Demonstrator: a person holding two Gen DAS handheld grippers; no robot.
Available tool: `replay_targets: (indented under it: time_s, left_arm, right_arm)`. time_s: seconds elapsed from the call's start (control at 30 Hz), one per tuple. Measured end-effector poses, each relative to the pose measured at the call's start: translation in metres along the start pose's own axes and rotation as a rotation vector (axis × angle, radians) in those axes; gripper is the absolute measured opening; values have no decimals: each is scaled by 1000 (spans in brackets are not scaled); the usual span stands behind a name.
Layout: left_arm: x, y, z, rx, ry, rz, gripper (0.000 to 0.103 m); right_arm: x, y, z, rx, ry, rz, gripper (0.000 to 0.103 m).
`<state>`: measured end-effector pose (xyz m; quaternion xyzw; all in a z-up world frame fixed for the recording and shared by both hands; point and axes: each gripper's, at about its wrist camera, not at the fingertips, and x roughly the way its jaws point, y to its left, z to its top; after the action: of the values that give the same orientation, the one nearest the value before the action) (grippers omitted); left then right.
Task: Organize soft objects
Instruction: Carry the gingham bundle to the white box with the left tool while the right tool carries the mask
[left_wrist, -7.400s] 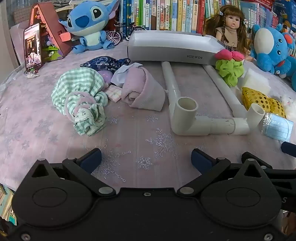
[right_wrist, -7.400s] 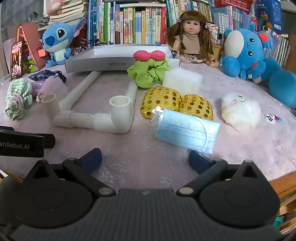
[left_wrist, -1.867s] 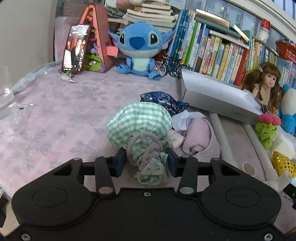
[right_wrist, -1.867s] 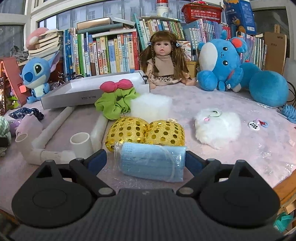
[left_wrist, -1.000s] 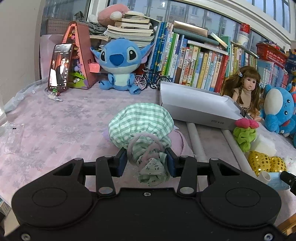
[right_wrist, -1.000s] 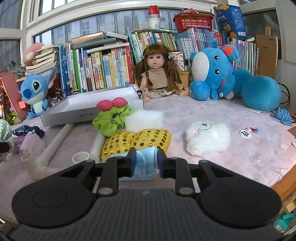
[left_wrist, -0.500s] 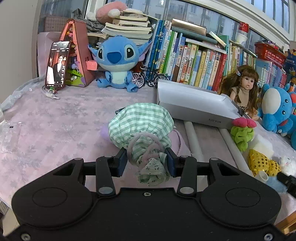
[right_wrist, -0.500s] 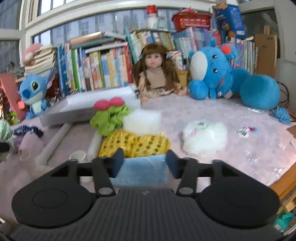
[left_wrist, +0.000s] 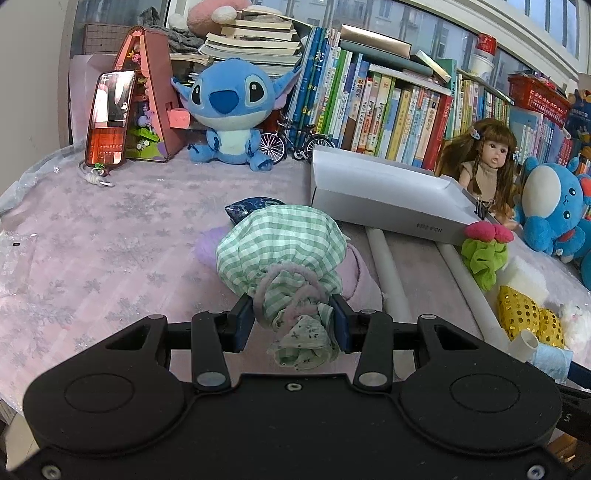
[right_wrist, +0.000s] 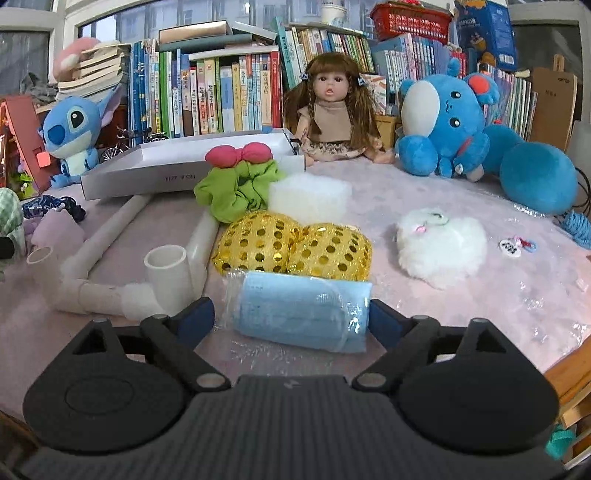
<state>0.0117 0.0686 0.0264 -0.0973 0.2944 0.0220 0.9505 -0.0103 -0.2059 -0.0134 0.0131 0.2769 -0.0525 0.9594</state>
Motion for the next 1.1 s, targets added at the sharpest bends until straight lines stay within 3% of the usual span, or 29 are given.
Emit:
replay_targets:
  time_s: [0.13,0.53,0.83,1.0,1.1]
  left_arm:
    - [1,0,1,-1,2,1,41]
    - [8,2,17,-1,3,-24,41]
    - [29,-3,64,-7,17,-89,37]
    - [47,-10,74,24,41,-110,37]
    - [50,-13,66,42,28,-86,43]
  right_arm:
    - [-5,-4,1,22,-15,3,76]
    - [-24,-18,25,28,-99,19,74]
    - [10,-44,83,103,-77,162,74]
    - [23,-43,102,100,-95,163,74]
    - [23,-40,100,93,-99,168,74]
